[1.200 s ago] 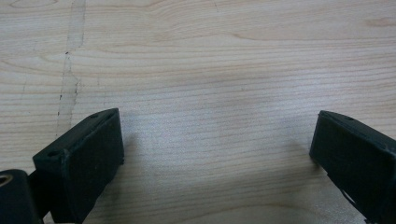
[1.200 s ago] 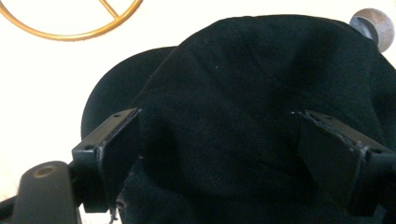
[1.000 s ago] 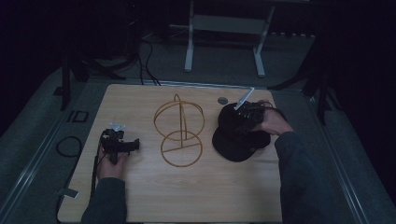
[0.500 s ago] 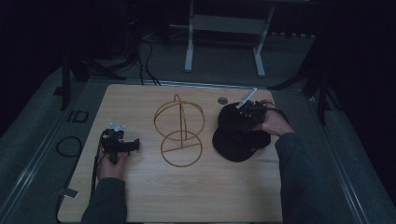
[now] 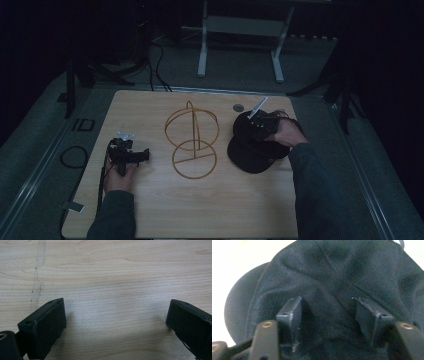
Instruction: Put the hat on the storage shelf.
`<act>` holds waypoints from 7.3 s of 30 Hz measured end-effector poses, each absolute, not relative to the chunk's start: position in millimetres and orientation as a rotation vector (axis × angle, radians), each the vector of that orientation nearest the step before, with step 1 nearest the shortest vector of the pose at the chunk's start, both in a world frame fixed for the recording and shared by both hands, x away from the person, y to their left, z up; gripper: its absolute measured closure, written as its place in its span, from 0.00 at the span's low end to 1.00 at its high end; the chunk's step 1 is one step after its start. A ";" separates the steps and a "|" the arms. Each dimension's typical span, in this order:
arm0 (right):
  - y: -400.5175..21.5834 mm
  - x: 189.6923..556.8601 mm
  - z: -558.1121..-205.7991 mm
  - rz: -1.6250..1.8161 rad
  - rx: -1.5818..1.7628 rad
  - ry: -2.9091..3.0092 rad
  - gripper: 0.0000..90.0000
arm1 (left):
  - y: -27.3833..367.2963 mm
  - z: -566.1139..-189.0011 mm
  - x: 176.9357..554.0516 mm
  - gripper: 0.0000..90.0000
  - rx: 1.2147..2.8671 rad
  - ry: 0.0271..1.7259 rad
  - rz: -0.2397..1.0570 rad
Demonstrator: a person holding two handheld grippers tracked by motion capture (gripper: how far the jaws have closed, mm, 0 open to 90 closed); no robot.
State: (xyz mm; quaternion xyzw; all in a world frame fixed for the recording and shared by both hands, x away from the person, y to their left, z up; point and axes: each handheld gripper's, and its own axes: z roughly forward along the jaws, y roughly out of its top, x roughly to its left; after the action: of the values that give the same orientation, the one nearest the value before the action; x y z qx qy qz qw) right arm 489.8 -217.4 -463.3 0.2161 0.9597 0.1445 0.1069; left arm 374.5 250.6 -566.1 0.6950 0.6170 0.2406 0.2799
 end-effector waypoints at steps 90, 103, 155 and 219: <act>-236.9 445.8 -332.5 0.745 0.565 2.742 0.96 | 250.5 -566.0 374.4 0.03 1.865 1.656 0.646; -243.7 441.5 -315.7 0.836 0.547 2.703 0.96 | 250.5 -566.0 374.4 0.03 1.866 1.656 0.646; -255.2 434.4 -274.2 1.081 0.537 2.603 0.96 | 250.6 -566.0 374.3 0.03 1.870 1.654 0.645; -175.1 416.2 -224.0 1.186 0.312 2.521 0.96 | 250.6 -566.0 374.3 0.03 1.870 1.654 0.646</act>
State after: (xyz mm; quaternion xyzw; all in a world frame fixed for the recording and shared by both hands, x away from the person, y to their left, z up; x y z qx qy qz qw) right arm 416.2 -175.1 -224.0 0.1097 0.8863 0.4172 0.1684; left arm 374.3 250.6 -566.0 0.6965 0.6162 0.2406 0.2779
